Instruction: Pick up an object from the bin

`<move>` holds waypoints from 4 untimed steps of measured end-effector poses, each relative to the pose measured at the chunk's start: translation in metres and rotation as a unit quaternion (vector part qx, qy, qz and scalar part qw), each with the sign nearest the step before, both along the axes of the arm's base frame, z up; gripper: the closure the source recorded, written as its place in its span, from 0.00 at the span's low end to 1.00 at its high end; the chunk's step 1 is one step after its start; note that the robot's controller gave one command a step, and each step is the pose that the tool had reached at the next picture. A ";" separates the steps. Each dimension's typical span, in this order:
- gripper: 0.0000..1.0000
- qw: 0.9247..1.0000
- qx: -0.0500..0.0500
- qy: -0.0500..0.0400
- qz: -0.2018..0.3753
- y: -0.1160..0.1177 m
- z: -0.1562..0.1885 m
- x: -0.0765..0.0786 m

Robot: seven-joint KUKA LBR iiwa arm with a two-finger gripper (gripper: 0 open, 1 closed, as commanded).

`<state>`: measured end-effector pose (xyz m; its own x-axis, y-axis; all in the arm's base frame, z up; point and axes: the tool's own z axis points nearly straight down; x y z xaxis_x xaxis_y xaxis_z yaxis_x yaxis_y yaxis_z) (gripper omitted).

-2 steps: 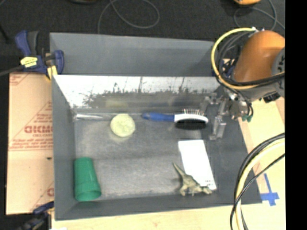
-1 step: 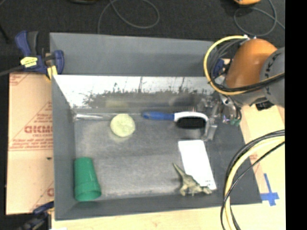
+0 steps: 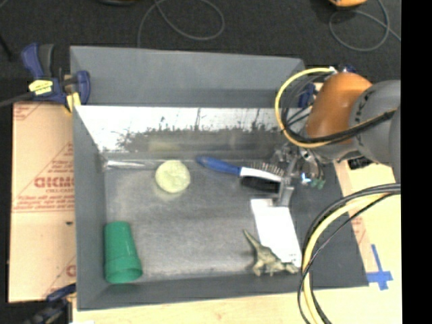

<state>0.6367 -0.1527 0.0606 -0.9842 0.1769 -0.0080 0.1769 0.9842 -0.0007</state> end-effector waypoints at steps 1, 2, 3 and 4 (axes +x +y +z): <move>0.00 0.996 0.001 0.002 -0.086 0.004 0.043 0.007; 0.00 0.998 0.000 0.001 -0.058 0.029 0.030 -0.002; 1.00 0.985 0.002 0.003 -0.171 0.020 0.011 0.017; 1.00 0.985 0.002 0.003 -0.170 0.020 0.011 0.017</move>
Offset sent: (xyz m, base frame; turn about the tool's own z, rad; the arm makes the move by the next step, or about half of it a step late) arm -0.0090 0.0441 0.0094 0.0802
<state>0.6536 -0.1330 0.0718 -0.8676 0.4973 -0.0013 0.4973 0.8676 0.0006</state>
